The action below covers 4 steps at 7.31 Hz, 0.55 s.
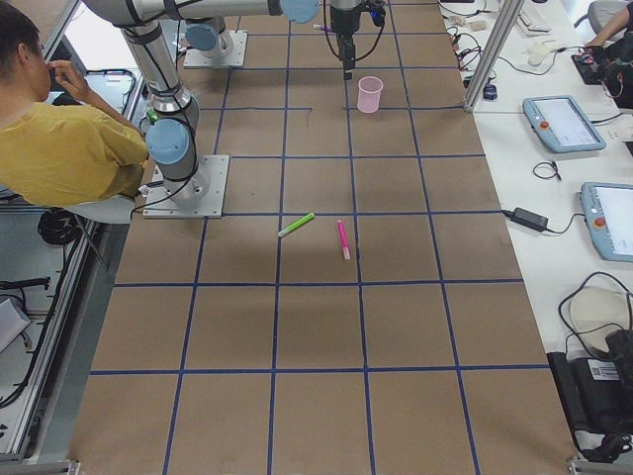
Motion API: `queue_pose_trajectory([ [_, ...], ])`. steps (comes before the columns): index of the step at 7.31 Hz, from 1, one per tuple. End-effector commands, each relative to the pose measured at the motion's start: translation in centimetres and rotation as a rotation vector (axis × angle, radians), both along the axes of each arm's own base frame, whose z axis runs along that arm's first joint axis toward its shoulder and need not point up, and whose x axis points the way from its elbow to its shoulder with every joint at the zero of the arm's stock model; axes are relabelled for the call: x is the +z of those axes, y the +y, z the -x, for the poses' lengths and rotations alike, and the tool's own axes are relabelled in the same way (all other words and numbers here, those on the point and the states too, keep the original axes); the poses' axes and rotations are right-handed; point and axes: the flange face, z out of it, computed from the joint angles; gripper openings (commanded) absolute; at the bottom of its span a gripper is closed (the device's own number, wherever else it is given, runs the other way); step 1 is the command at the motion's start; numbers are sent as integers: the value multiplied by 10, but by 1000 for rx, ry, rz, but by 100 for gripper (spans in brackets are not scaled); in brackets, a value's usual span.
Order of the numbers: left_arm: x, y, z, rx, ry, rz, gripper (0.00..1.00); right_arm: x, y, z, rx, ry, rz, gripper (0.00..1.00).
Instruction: Insert purple and pink pens into pink cup
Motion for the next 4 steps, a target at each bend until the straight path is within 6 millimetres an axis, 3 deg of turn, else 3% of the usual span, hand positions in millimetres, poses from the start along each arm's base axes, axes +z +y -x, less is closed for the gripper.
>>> queue_pose_trajectory([
  [1,-7,-1,1,14,2,-14,100,0,-2,8,17,6,8,100],
  [2,-11,-2,3,20,3,-22,100,-1,-6,24,84,18,-1,100],
  [3,-8,-1,2,22,3,-14,100,1,-10,60,159,52,-19,100],
  [4,-7,-1,2,22,3,-14,100,-2,-14,108,230,76,-48,100],
])
